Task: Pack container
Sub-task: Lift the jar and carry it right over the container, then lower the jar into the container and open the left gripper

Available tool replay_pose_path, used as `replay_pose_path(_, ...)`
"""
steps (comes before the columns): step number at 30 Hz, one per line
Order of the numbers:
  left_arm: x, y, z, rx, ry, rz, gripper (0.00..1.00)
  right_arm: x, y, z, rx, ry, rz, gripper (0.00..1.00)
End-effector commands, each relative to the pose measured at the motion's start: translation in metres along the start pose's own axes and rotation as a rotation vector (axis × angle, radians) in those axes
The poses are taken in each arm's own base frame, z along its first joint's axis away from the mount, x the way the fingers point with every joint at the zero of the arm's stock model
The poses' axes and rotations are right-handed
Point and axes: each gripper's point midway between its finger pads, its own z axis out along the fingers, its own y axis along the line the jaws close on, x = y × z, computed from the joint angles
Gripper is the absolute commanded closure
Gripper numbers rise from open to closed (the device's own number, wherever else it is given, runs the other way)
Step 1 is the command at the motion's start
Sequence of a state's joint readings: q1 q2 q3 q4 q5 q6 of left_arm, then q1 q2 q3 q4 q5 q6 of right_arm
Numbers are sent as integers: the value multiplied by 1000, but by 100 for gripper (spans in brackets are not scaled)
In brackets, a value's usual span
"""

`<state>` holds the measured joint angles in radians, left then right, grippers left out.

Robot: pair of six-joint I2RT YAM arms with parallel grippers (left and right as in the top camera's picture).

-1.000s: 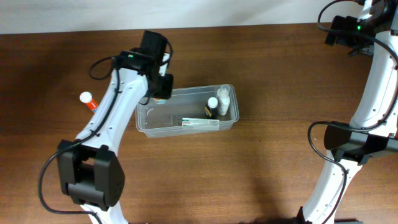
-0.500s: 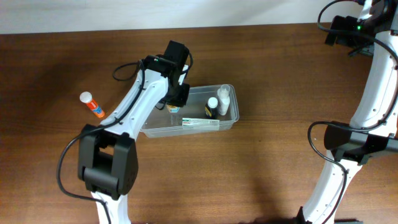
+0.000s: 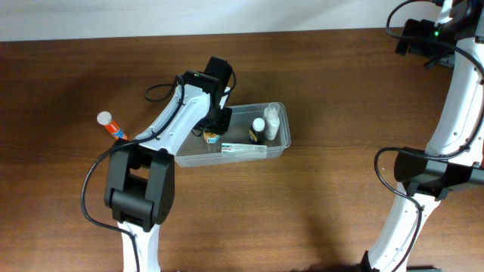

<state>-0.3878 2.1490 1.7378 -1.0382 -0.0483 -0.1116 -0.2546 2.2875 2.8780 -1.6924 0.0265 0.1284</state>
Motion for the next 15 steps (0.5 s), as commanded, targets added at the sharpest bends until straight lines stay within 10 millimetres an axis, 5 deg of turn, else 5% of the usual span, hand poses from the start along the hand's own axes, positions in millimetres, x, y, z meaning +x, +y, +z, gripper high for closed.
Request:
replay_pose_path(1,-5,-3,-1,10,-11,9,50,-2,-3,-15,5,-34,7,2)
replay_pose_path(10,-5,-5,-5,24,-9,10,38,-2,-3,-15,5,-34,7,2)
replay_pose_path(15,-15,-12,-33,65,-27,33,38,-2,-3,-15,5,-34,7,2)
